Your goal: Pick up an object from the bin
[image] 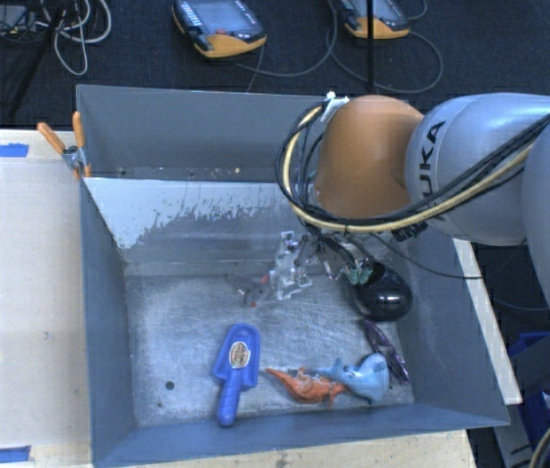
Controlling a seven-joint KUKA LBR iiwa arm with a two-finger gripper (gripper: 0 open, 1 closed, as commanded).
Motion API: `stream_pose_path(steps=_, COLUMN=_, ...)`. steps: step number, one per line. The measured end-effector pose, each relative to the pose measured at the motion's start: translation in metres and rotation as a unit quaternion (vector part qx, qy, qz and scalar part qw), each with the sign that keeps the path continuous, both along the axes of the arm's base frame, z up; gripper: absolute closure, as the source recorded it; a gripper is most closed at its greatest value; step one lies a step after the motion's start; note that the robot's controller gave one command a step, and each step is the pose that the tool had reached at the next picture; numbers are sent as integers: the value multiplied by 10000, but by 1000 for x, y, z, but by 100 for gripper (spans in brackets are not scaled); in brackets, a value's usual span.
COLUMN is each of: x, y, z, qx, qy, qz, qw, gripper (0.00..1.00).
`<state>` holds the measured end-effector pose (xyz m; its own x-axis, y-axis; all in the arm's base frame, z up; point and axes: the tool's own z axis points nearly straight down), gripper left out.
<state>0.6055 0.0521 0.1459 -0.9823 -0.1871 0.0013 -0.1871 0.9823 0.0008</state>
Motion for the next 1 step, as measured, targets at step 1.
stream_pose_path(steps=1, x=4, y=8, z=12, qx=1, qy=-14, qz=30, qw=10000, gripper=0)
